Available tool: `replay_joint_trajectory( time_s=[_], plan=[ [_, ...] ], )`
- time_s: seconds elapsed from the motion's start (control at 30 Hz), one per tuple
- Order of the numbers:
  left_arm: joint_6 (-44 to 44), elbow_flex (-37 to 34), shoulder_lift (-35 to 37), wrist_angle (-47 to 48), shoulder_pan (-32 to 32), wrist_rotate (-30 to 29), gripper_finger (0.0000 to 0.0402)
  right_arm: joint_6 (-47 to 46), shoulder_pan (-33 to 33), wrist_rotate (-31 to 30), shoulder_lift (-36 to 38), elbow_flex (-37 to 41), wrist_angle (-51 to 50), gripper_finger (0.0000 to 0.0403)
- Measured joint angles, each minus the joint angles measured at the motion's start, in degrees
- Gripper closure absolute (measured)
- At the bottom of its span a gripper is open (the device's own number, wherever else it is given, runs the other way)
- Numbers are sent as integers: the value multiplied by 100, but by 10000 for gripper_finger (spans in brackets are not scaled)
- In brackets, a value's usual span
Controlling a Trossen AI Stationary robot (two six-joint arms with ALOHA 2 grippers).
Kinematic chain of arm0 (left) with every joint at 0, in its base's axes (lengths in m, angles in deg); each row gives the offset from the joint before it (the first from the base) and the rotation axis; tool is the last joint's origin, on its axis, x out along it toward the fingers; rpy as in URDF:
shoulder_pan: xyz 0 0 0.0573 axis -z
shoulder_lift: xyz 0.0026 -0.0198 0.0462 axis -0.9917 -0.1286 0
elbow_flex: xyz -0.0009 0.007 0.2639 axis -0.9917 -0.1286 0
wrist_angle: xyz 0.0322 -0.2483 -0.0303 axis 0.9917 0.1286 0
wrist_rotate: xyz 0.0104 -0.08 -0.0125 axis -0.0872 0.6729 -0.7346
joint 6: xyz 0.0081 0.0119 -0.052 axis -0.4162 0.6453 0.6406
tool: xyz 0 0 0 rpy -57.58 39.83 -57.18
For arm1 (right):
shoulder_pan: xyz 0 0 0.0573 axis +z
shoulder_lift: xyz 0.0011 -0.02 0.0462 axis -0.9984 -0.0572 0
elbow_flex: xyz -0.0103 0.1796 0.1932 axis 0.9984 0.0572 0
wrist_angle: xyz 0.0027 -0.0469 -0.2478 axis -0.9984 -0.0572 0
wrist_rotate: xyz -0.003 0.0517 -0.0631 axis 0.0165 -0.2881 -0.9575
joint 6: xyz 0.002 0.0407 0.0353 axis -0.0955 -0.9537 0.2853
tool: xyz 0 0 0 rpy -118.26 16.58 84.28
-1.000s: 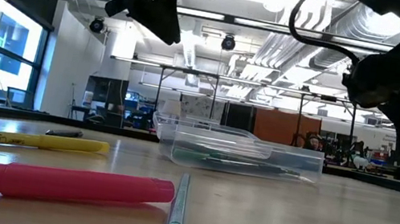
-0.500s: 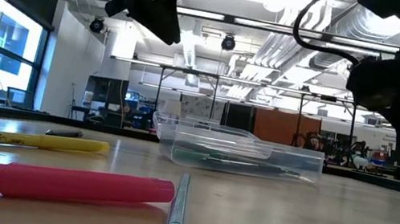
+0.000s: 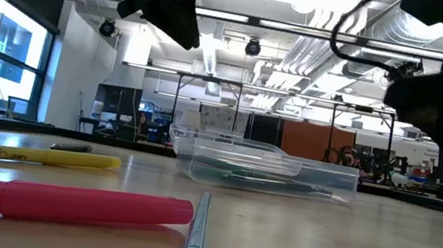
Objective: Pick & place school supplies into a supply box
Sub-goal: Put the orange pencil into the supply box
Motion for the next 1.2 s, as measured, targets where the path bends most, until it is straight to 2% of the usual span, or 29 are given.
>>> replay_joint_trajectory(
  time_s=[0.27, 0.7, 0.83, 1.07, 1.2],
  plan=[
    [0, 0, 0, 2, 0, 0, 289, -369, 106, 66, 23, 587, 901, 291],
    [-3, -2, 0, 19, 0, -15, 289, -387, 255, -41, 15, 594, 883, 293],
    [-24, 0, 0, 19, 0, -15, 289, -409, 337, -165, 11, 604, 893, 316],
    [-48, 0, 0, 19, 0, -17, 289, -385, 455, -329, 4, 616, 908, 389],
    [-46, -1, 0, 16, 0, -18, 289, -385, 487, -436, 1, 616, 1003, 395]
  ],
)
